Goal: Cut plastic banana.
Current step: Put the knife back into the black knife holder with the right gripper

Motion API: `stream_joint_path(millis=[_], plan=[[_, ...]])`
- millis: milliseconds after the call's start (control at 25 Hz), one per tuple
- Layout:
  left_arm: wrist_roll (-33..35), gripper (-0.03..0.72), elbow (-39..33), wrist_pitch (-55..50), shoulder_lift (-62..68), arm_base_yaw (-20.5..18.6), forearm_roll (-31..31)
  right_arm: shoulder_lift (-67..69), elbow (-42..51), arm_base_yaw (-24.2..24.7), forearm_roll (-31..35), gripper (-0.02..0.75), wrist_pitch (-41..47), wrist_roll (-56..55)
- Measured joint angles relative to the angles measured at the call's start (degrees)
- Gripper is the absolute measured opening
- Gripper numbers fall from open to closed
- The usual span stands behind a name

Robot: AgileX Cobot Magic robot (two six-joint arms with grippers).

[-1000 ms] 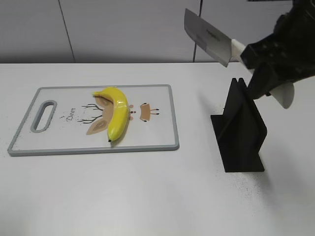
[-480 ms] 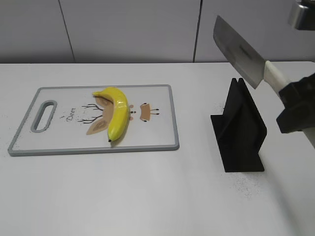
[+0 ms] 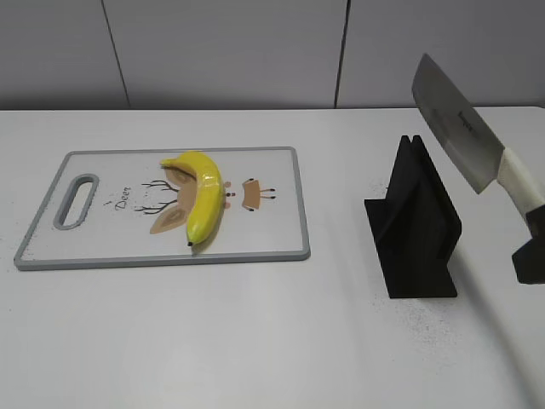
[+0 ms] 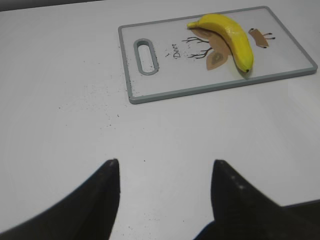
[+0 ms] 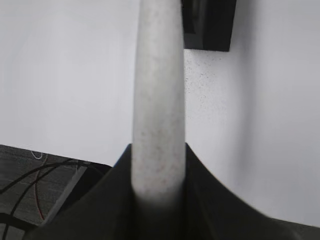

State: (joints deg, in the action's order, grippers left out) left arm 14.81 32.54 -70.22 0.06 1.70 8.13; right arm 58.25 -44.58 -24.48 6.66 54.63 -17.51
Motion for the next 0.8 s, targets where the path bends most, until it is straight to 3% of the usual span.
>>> stream_joint_path(millis=[240, 400, 800], plan=[[-0.7, 0.566, -3.1, 0.7, -0.4, 0.0, -0.1, -1.4, 3.3, 0.0, 0.0, 0.161, -1.5, -2.9], [-3.7, 0.561, -5.2, 6.7, -0.4, 0.0, -0.1, -1.4, 4.3, 0.0, 0.0, 0.161, -4.2, -3.8], [-4.7, 0.560, -5.7, 8.1, -0.4, 0.0, -0.2, 1.6, 4.3, 0.0, -3.1, 0.161, -8.9, -5.1]])
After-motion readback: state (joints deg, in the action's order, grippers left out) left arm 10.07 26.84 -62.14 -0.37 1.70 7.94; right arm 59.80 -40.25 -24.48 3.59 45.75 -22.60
